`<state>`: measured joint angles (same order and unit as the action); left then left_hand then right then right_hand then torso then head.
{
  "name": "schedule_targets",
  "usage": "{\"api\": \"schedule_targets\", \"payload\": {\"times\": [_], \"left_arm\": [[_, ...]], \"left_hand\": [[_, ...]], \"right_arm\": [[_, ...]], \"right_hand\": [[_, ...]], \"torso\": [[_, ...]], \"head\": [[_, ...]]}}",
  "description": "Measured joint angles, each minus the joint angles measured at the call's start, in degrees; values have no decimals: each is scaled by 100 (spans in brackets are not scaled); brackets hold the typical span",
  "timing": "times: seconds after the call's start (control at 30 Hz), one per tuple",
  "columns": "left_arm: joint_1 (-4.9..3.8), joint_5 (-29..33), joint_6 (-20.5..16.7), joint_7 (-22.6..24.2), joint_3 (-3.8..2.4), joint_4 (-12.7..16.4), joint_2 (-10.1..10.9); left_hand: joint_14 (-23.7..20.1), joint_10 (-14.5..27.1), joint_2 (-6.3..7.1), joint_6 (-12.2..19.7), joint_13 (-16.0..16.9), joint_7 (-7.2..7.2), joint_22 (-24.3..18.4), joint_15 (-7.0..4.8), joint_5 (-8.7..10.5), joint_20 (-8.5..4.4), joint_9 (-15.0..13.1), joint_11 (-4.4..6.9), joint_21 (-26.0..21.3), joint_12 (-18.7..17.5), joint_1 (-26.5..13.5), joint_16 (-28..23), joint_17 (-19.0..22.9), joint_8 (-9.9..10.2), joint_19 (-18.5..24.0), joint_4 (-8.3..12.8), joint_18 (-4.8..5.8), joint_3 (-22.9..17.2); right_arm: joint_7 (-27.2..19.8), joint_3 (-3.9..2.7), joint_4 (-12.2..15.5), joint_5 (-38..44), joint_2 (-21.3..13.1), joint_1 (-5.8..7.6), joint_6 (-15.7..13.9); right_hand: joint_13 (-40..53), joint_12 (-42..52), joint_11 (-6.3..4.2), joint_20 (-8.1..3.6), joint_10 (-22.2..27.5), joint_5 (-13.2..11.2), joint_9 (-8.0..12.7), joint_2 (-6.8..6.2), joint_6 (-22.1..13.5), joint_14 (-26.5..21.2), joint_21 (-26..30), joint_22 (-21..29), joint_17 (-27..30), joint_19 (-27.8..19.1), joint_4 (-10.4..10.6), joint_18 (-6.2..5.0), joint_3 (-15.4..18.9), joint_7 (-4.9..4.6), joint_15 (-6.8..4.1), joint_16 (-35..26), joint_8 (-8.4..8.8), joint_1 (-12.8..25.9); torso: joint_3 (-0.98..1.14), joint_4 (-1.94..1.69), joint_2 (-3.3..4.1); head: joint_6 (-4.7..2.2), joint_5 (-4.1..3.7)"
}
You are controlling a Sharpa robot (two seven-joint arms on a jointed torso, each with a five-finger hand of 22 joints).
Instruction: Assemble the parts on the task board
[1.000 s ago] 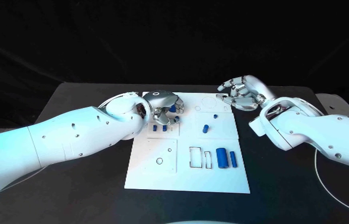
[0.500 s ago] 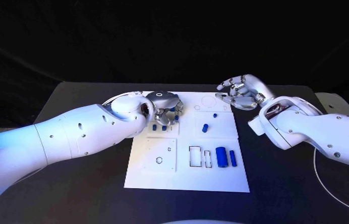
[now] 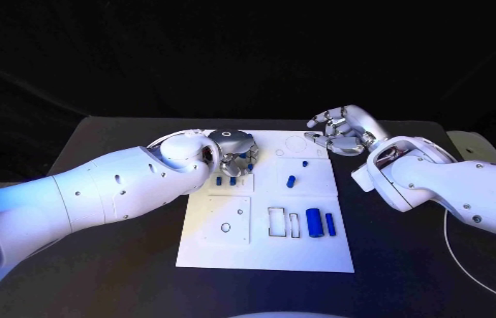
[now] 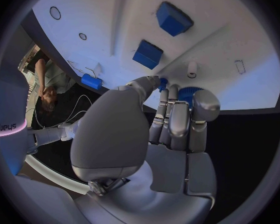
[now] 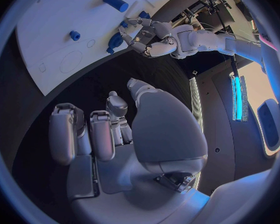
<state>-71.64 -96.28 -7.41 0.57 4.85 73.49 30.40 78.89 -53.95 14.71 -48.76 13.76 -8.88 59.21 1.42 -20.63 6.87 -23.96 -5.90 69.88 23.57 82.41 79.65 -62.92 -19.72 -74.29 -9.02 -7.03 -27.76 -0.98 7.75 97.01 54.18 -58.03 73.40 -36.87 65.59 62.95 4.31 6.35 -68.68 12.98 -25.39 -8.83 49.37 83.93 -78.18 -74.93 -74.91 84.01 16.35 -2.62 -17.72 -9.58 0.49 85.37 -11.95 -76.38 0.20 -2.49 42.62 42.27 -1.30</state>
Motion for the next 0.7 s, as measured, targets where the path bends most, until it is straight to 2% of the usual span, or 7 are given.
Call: {"api": "schedule_targets", "payload": {"times": [0.4,0.43,0.47,0.7], "left_arm": [[-5,-26,30,-42,-6,-65,-75],[-5,-26,31,-43,-6,-71,-82],[-5,-26,32,-43,-6,-76,-87],[-3,-12,37,-41,-2,-82,-127]], "left_hand": [[169,-393,-106,-226,-35,60,407,-91,21,-71,70,129,306,56,58,104,-122,0,-208,47,0,-128],[169,-393,-107,-235,-39,51,426,-91,21,-72,73,129,306,56,58,104,-127,0,-209,40,65,-135],[169,-393,-113,-235,-39,51,443,-91,21,-72,73,129,317,56,51,104,-130,0,-209,40,87,-135],[189,-444,-113,-247,-72,64,542,-110,47,-88,105,139,394,56,51,104,-130,22,-267,56,87,-151]], "right_arm": [[0,0,5,0,1,0,0],[0,0,5,0,1,0,0],[1,0,5,0,2,0,0],[1,0,8,0,7,-1,0]], "right_hand": [[0,0,0,0,0,0,-6,0,0,21,0,1,0,0,15,0,-15,0,-21,0,0,0],[0,0,0,0,0,0,-6,0,0,21,0,1,1,0,15,0,-15,0,-21,0,0,0],[0,0,0,0,0,0,-6,0,0,21,0,1,1,0,15,0,-15,0,-21,0,0,0],[5,0,0,0,0,0,-6,0,0,21,0,1,1,0,-1,0,-31,0,-21,0,0,0]], "torso": [[-1,-3,0],[-1,-3,0],[-1,-3,0],[0,-4,0]], "head": [[12,-14],[13,-15],[13,-18],[16,-22]]}}
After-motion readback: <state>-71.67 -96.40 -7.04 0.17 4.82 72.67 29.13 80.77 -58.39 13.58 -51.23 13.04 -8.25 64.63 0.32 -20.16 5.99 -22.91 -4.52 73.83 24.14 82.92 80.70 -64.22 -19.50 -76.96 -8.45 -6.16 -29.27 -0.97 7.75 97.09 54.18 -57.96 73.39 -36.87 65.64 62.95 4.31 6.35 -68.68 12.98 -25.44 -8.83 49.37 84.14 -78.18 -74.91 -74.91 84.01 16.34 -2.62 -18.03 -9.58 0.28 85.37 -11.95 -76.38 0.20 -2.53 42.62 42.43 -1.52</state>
